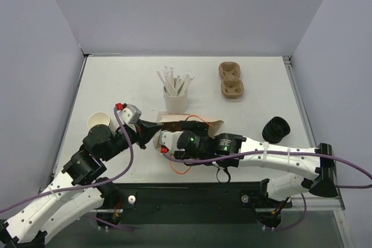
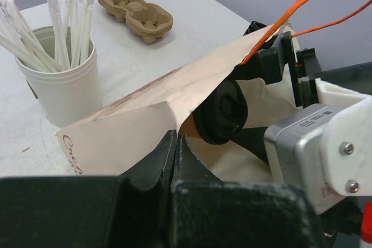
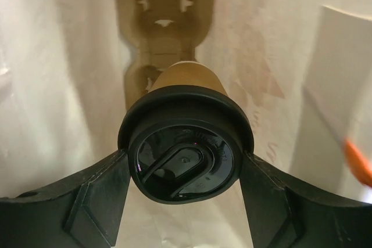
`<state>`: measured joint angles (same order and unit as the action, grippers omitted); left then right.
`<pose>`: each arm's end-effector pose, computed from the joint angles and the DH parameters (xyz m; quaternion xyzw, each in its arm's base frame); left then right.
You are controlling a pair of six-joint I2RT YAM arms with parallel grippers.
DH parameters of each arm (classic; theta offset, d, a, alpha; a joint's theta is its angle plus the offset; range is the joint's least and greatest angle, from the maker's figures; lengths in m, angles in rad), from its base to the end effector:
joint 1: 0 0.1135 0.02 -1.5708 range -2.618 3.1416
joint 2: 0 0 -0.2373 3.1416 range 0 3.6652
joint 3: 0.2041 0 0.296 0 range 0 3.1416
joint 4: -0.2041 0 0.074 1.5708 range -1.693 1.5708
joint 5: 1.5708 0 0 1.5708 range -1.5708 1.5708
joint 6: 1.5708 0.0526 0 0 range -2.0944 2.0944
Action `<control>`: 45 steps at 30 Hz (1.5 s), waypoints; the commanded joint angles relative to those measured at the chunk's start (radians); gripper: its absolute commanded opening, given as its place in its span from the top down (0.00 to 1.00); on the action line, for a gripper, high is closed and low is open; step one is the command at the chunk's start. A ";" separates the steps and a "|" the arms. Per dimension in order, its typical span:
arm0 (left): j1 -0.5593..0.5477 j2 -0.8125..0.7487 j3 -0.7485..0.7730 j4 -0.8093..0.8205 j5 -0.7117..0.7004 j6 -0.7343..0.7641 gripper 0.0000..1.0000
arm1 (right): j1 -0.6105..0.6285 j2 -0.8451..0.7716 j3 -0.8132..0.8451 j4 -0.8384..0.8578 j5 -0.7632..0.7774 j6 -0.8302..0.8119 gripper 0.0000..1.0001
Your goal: Pack the takeout coffee
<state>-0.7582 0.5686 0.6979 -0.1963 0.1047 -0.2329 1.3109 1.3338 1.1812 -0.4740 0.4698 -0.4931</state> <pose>0.1601 -0.1592 0.3297 0.2239 0.6951 -0.3580 0.5819 0.1150 0.3397 0.2885 -0.6139 0.6201 -0.0144 0.4882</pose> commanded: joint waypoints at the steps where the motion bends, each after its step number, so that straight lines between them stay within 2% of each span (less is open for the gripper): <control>1: 0.003 -0.056 -0.038 0.113 0.024 0.044 1.00 | -0.002 -0.010 -0.060 0.116 0.089 -0.018 0.48; 8: 0.003 -0.079 -0.086 0.126 0.013 0.053 1.00 | -0.065 -0.021 -0.077 0.156 0.050 0.007 0.47; 14: 0.005 -0.087 -0.107 0.138 0.013 0.047 1.00 | -0.127 -0.024 -0.069 0.172 -0.014 -0.024 0.47; 20: 0.005 -0.073 -0.106 0.150 0.006 0.037 1.00 | -0.142 -0.024 -0.133 0.190 -0.068 -0.082 0.45; 34: 0.005 -0.065 -0.113 0.153 0.013 0.007 1.00 | -0.213 -0.012 -0.281 0.446 -0.106 -0.294 0.45; 40: 0.003 -0.087 -0.127 0.150 0.023 0.007 1.00 | -0.234 -0.004 -0.282 0.448 -0.123 -0.300 0.46; 45: 0.005 -0.098 -0.133 0.135 0.036 0.026 1.00 | -0.237 -0.010 -0.262 0.370 -0.161 -0.291 0.46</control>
<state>-0.7574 0.4850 0.5617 -0.1020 0.1123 -0.2218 1.0809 1.3338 0.9009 -0.0654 0.3294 -0.7795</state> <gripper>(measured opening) 0.029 0.694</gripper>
